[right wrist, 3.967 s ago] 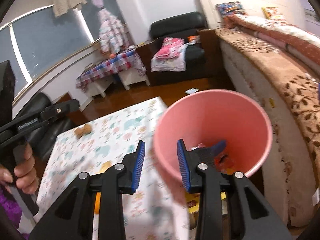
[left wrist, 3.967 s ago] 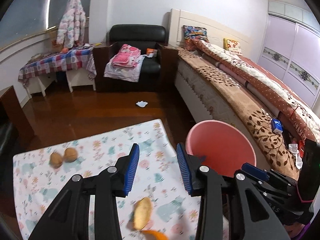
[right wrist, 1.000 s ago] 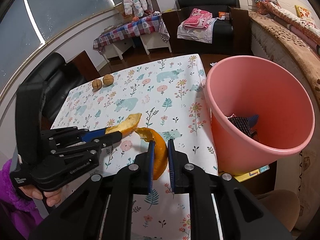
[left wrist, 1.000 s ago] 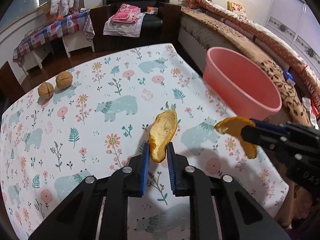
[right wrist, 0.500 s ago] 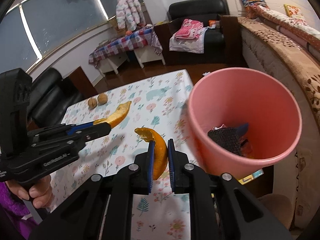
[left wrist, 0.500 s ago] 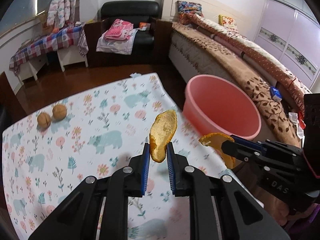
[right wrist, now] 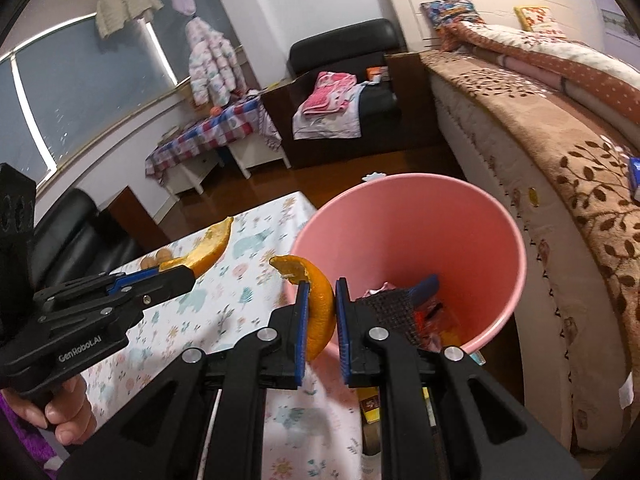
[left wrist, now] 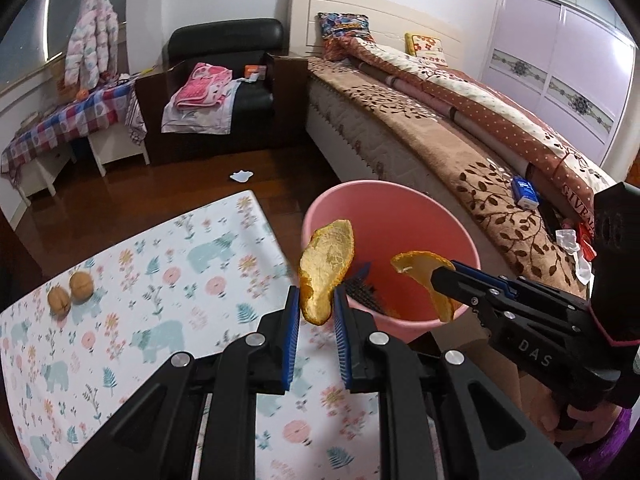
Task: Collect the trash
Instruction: 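Carry the banana peel and orange peel over the pink bucket with both grippers, then lower both grippers into the bucket and open them to drop the peels, then lift both open grippers out of the bucket and back over the table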
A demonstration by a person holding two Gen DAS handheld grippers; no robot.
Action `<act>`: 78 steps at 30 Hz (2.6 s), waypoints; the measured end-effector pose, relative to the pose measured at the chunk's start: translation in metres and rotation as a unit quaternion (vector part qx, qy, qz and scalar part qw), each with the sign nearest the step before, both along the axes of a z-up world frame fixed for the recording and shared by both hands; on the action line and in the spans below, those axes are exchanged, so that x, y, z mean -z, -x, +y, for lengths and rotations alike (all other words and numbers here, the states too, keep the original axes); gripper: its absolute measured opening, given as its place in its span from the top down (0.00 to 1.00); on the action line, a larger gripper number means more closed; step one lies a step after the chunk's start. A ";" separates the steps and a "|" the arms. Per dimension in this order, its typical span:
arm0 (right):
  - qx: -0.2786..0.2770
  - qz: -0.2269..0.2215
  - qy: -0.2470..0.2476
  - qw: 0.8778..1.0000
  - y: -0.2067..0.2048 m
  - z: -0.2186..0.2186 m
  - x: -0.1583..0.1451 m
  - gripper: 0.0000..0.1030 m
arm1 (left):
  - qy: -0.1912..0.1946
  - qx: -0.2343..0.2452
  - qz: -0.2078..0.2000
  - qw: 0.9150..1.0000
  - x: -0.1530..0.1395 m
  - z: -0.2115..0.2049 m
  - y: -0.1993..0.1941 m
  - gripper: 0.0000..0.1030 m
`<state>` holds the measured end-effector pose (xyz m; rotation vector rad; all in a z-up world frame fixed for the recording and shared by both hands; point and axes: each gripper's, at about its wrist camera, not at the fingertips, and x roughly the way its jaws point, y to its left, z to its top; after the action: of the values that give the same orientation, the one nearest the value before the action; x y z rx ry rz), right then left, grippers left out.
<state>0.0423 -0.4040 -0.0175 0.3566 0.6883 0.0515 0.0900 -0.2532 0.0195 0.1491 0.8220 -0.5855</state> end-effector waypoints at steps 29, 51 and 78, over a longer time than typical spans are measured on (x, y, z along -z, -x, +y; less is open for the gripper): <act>0.066 0.036 0.014 0.997 -0.019 -0.047 0.033 0.87 | -0.053 0.019 0.036 0.998 0.042 -0.083 -0.038 0.84; 0.080 0.060 0.030 0.994 -0.032 -0.042 0.042 0.84 | -0.040 0.010 0.048 0.998 0.051 -0.083 -0.049 0.76; 0.071 0.047 0.047 0.995 -0.027 -0.023 0.022 0.72 | 0.008 0.003 0.030 1.000 0.022 -0.056 -0.042 0.53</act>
<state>0.0695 -0.4267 -0.0395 0.3174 0.7538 -0.1326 0.1324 -0.3095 -0.0029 0.1194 0.8752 -0.6045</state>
